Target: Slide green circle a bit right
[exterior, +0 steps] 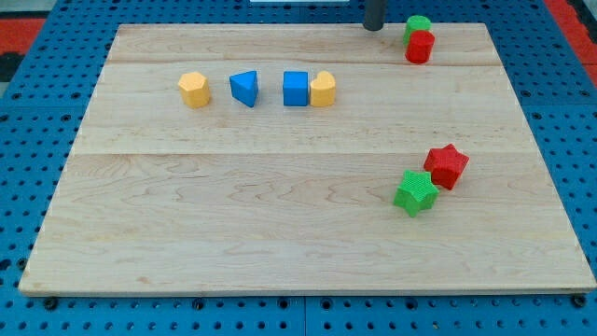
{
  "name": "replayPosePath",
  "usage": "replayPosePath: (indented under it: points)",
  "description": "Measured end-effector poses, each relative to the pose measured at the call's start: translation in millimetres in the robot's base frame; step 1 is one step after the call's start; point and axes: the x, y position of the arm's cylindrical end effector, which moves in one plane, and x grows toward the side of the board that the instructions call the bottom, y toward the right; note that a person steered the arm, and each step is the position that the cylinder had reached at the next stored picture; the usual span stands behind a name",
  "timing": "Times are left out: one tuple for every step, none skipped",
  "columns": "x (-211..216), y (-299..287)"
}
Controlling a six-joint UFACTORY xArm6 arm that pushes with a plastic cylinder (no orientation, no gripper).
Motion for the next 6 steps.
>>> replayPosePath:
  points:
    - [0, 7]
    - [-1, 21]
    - [0, 33]
    - [-1, 35]
    - [0, 44]
    - [1, 49]
